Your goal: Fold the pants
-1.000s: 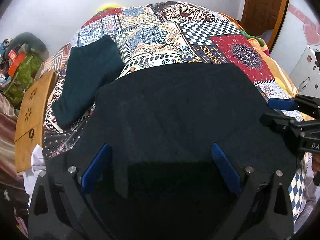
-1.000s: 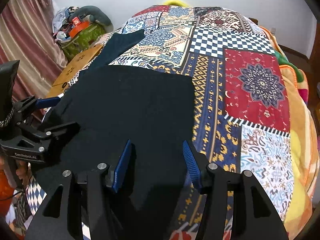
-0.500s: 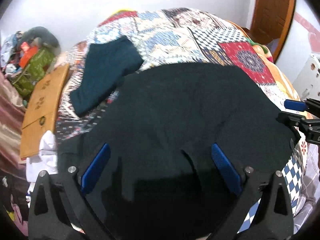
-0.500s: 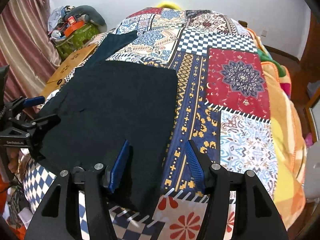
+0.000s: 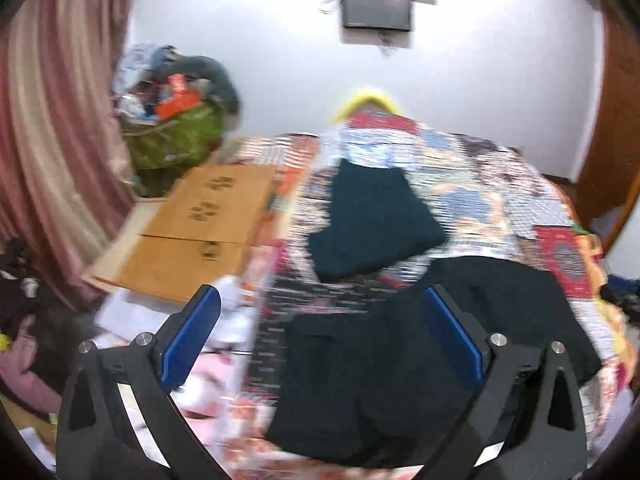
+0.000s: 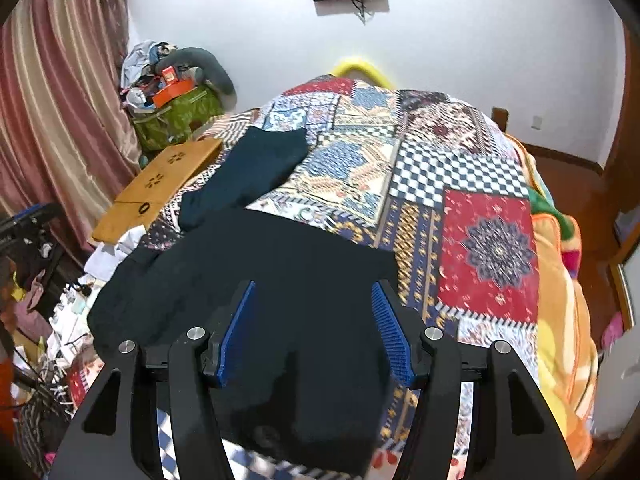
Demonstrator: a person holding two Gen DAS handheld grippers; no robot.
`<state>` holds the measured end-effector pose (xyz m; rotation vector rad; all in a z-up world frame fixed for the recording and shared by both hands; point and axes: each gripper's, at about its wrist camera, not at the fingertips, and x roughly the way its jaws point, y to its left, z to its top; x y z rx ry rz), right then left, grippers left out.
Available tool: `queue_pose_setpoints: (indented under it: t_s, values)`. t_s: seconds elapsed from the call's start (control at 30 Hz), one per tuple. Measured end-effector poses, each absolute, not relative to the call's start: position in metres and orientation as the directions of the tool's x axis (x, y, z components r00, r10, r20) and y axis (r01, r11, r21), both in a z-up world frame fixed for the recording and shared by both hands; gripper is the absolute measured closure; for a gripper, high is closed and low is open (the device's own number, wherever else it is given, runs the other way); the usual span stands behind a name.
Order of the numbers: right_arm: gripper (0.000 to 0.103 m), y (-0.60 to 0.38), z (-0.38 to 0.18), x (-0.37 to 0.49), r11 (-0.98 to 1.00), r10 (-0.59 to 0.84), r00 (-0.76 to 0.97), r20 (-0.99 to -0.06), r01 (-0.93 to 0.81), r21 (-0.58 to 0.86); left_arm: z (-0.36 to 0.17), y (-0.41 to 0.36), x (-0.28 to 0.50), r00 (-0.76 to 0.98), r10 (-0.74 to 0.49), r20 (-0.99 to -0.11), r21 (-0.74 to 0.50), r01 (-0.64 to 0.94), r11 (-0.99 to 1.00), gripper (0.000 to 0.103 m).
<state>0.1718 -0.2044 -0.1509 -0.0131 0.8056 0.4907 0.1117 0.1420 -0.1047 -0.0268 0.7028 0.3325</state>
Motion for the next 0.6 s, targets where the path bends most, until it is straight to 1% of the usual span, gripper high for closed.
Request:
queue_pose_setpoints:
  t_s: [0.1, 0.2, 0.37, 0.47, 0.6]
  values:
    - [0.047, -0.193, -0.151, 0.173, 0.882, 0.422, 0.585, -0.693, -0.443, 0.162, -0.108, 0.176, 0.097, 0.679, 0.340, -0.651, 0.124, -0.347, 0.930, 0.001]
    - [0.047, -0.182, -0.155, 0.176, 0.881, 0.414, 0.582, -0.700, -0.451, 0.146, -0.128, 0.202, 0.086, 0.640, 0.303, -0.706, 0.078, -0.355, 0.932, 0.001]
    - [0.047, -0.168, -0.170, 0.180, 0.885, 0.400, 0.552, -0.731, -0.440, 0.152, -0.195, 0.220, 0.074, 0.555, 0.125, -0.822, -0.102, -0.360, 0.927, 0.001]
    - [0.047, -0.160, -0.175, 0.180, 0.887, 0.388, 0.535, -0.750, -0.438, 0.146, -0.246, 0.220, 0.069, 0.482, -0.042, -0.875, -0.258, -0.393, 0.883, 0.001]
    - [0.047, -0.154, -0.177, 0.180, 0.886, 0.376, 0.529, -0.761, -0.445, 0.128, -0.284, 0.213, 0.060, 0.439, -0.180, -0.880, -0.385, -0.438, 0.812, 0.001]
